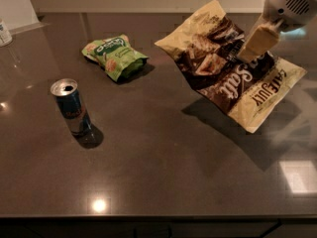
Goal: Pick brown chip bag
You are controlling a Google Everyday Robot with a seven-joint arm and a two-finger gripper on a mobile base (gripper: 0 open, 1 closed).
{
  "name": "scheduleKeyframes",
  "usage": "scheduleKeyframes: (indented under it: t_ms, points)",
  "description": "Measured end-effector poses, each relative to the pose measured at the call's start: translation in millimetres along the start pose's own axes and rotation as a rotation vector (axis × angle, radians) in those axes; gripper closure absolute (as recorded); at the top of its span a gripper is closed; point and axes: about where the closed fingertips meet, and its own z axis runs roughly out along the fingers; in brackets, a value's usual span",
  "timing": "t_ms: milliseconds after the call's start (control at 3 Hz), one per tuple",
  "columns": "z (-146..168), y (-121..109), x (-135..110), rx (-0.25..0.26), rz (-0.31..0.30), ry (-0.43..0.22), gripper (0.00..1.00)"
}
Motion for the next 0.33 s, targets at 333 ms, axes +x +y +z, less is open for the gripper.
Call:
scheduleKeyframes:
  t_ms: [333]
  points:
    - [0.4,-3.2,-4.3,0.014,-0.001,-0.013,1.0]
